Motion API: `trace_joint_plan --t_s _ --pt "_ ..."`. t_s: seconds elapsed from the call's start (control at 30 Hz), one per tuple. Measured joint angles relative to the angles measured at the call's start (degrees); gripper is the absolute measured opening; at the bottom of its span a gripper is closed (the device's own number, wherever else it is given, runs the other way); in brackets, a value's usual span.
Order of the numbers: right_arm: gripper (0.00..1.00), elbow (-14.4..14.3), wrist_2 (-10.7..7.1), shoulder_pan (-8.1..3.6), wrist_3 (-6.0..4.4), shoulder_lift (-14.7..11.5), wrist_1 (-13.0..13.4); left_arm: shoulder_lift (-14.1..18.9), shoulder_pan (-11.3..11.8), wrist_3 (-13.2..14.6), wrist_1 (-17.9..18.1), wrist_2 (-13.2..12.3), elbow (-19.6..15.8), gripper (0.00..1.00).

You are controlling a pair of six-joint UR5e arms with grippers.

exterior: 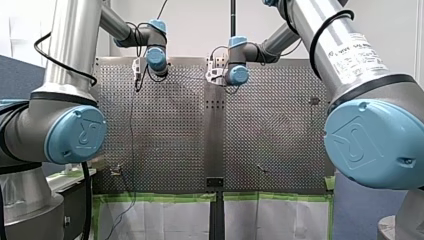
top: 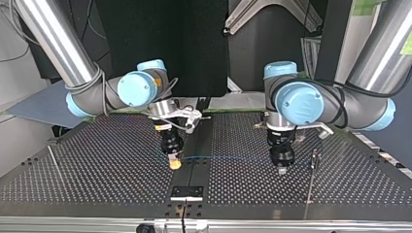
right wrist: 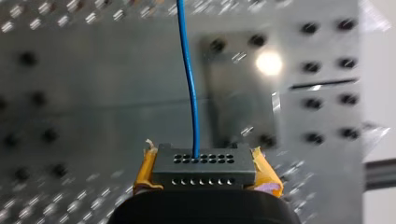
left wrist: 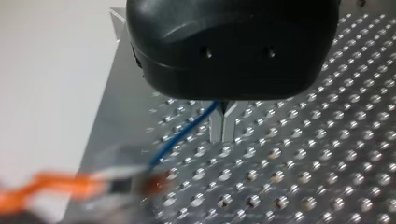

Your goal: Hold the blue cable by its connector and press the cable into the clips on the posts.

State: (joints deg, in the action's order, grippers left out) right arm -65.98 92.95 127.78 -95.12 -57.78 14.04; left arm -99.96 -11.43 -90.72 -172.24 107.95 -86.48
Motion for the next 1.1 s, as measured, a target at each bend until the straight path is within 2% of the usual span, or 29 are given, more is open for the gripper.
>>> trace_joint_plan --t_s 0.43,0.6,1.1 --pt "0.00 -7.2 6.97 0.69 0.13 -0.1 1.3 -0.1 -3.0 -0.5 7.2 0.8 -7.2 0.00" --pt "0.00 -9.7 7.68 0.90 0.05 -0.1 3.5 -1.0 -3.9 -0.7 10.0 0.9 -10.1 0.00" --pt "0.00 -18.1 8.77 1.23 0.16 -0.1 11.8 -7.5 -7.2 -1.5 17.9 1.5 -18.0 0.00"
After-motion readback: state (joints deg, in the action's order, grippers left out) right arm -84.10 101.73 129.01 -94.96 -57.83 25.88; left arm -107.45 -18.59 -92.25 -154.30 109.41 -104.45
